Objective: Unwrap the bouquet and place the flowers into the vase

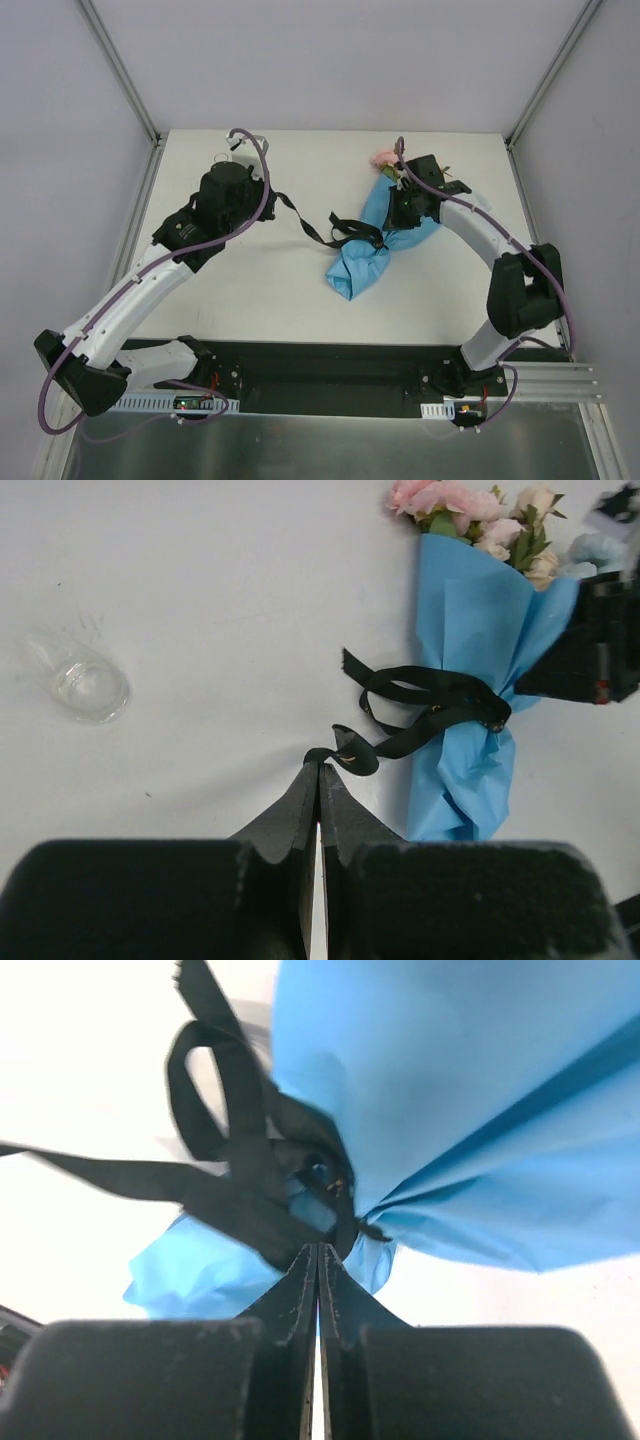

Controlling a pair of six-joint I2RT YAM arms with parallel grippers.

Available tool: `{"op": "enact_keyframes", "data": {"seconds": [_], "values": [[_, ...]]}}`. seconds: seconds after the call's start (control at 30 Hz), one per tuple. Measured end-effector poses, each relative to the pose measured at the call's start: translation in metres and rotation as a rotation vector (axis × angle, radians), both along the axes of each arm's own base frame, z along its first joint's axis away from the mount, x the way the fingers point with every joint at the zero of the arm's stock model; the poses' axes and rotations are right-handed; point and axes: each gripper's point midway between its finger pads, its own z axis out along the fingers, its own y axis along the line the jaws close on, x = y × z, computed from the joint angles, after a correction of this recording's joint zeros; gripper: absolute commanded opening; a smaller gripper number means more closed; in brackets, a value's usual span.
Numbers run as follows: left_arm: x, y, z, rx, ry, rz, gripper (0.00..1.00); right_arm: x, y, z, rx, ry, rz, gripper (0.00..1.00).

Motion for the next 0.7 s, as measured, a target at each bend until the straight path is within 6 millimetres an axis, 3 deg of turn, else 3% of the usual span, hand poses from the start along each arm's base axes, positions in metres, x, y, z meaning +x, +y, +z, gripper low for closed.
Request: {"op": "enact_keyframes", "data": {"seconds": [0.2, 0.3, 0.33, 0.37, 0.53, 0.7], "values": [[0.021, -0.007, -0.045, 0.067, 0.110, 0.058, 0.00, -0.021, -0.003, 0.060, 0.041, -0.152, 0.026, 0.01], [0.027, -0.014, -0.072, 0.103, 0.180, 0.054, 0.00, -0.043, -0.008, 0.067, 0.034, -0.170, 0.041, 0.34], [0.027, -0.015, -0.076, 0.109, 0.192, 0.052, 0.00, -0.046, -0.009, 0.066, 0.028, -0.163, 0.039, 0.43], [0.027, -0.015, -0.080, 0.113, 0.204, 0.051, 0.00, -0.045, -0.011, 0.062, 0.017, -0.153, 0.041, 0.44], [0.023, -0.015, -0.073, 0.089, 0.199, 0.051, 0.00, -0.023, -0.014, 0.022, -0.019, -0.025, -0.011, 0.46], [0.012, -0.022, -0.057, 0.011, 0.193, 0.007, 0.00, -0.019, -0.019, -0.015, -0.038, 0.092, -0.054, 0.43]]}}
